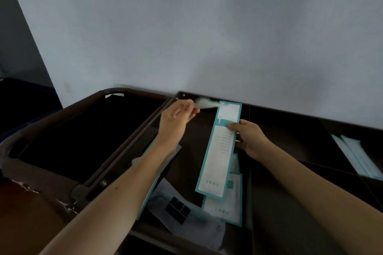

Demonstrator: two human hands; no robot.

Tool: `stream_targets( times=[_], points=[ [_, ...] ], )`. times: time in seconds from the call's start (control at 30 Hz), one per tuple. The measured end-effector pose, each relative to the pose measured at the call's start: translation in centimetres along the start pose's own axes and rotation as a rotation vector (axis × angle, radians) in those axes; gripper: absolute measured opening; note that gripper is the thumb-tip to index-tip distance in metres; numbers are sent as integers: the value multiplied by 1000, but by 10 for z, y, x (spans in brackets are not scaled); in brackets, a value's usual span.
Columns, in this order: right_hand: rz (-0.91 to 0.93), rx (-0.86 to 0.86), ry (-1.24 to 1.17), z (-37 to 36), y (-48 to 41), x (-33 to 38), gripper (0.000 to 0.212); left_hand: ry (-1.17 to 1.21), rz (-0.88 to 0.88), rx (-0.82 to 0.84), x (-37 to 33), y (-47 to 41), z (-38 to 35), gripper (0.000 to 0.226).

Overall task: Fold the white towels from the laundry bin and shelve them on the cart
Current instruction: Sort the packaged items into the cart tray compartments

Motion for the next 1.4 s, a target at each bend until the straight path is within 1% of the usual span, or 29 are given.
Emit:
stream_targets(
  times=[0.07,0.1,0.17,0.2,0.23,0.3,0.4,0.47,0.53,0.6,0.63,0.67,0.77,0.83,1.0,1.1,1.23,1.33,1.4],
  points=[
    [24,17,11,-1,1,-1,11,-60,33,1,3,0,-1,36],
    [37,23,20,-1,1,-1,12,-160,19,-1,8,-2,2,34],
    [62,33,53,-1,3,-3,13,-414,-33,34,16,-4,7,19],
    [74,39,70,-1,3,-4,13,-483,-36,60,19,-4,9,17],
    [89,39,80,-1,4,-5,13,-509,-22,75,22,-3,9,21],
    [110,26,87,0,4,-6,14,-473,21,67,23,1,5,30],
    [106,19,79,1,5,-7,13,-410,89,-8,24,1,5,42],
    [101,19,83,2,5,-6,12,-401,160,-71,23,-1,8,61],
    [95,9,78,3,4,-7,11,-290,257,-69,22,-2,9,82],
    [77,-7,58,4,4,-7,12,-136,359,-59,22,-5,9,92],
    [61,-14,36,5,4,-7,13,-94,399,-72,23,-7,10,92],
    [41,-21,10,6,4,-6,14,-78,419,-81,23,-8,11,87],
    [-18,-39,-55,6,5,-2,14,-147,400,-71,17,-10,14,46],
    [-24,-35,-91,6,5,-1,13,-179,384,-35,16,-8,14,33],
    [-2,-39,-35,0,10,4,13,-192,399,20,20,-3,9,26],
    [-25,-80,-152,-1,7,4,19,-177,397,-19,24,-6,11,23],
    [-22,-240,-208,9,-2,8,21,-150,386,-69,23,-9,16,23],
    [-1,-372,-263,18,-8,16,26,-194,380,-78,20,-10,20,23],
    [43,-475,-264,22,-8,20,27,-217,361,-113,18,-10,21,24]
  ],
)
Point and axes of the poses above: each hand's wrist, its own y-axis away from the middle knuckle, its own z-axis out of the back of the hand, x = y × z, the point moved 1 cm from there along -y, towards the middle knuckle, and after that the axes turned 2 degrees about y, right-handed, at the moved point
